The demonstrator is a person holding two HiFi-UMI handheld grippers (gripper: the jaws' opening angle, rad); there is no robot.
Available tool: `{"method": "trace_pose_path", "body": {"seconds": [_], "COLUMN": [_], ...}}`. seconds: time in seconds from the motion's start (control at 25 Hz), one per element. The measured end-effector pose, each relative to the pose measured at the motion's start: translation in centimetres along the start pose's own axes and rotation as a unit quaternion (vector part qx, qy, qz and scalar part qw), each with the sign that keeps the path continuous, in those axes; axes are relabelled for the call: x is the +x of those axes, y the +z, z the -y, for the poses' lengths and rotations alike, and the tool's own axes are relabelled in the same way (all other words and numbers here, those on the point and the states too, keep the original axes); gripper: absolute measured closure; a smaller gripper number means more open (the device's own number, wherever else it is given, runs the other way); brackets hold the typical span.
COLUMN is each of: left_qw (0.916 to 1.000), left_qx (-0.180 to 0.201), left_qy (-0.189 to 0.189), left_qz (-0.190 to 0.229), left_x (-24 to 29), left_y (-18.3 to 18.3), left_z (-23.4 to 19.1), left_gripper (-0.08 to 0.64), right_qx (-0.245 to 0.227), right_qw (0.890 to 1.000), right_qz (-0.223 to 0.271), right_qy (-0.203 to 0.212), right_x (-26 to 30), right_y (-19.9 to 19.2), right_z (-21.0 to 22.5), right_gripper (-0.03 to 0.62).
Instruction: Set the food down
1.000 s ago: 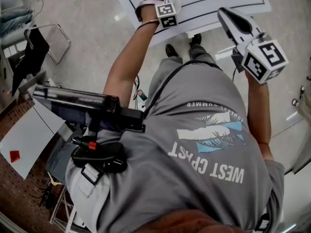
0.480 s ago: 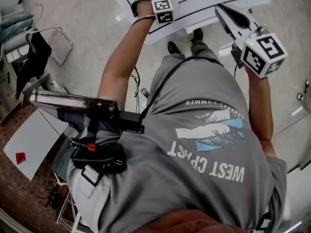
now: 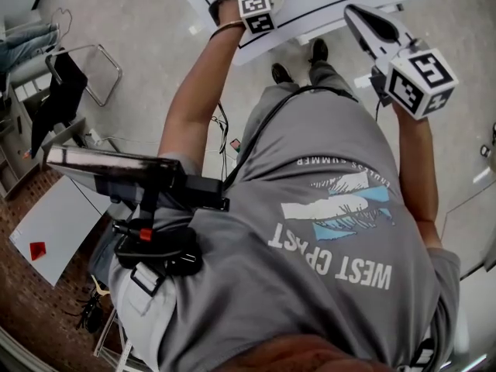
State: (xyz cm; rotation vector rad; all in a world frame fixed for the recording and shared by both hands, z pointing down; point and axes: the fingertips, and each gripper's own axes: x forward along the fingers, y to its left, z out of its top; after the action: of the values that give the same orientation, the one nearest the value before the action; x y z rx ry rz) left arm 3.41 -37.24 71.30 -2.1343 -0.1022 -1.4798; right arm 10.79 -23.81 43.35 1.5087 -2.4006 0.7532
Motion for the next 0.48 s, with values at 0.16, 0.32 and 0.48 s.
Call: {"method": "trace_pose_path", "body": {"seconds": [0.16,0.32,0.48], "left_qw": [0.9994,0.9915,0.9596], "left_qx": [-0.018,-0.079,-0.181], "left_qy": [0.025,0.069,0.127], "left_qz": [0.016,0.077,0.174], "left_x": [-1.2,-4.5,-11.1], "left_y": [0.9,2.8,5.0], "left_z": [-1.9,-5.1,-8.1], "left_gripper": [0.273,0.273,0.273], "right_qx": [0.001,-0.006,-0.018], "right_qw": [1.0,1.0,0.999], "right_qz": [0.007,0.016,0.033], "right_qy": [0.002,0.006,0.01], "right_x": [0.1,0.5,-0.7], "right_y": [-0.1,0.3,0.3], "right_z": [0.8,0.7,-0.4], "right_gripper": [0.584,0.584,0.584]}}
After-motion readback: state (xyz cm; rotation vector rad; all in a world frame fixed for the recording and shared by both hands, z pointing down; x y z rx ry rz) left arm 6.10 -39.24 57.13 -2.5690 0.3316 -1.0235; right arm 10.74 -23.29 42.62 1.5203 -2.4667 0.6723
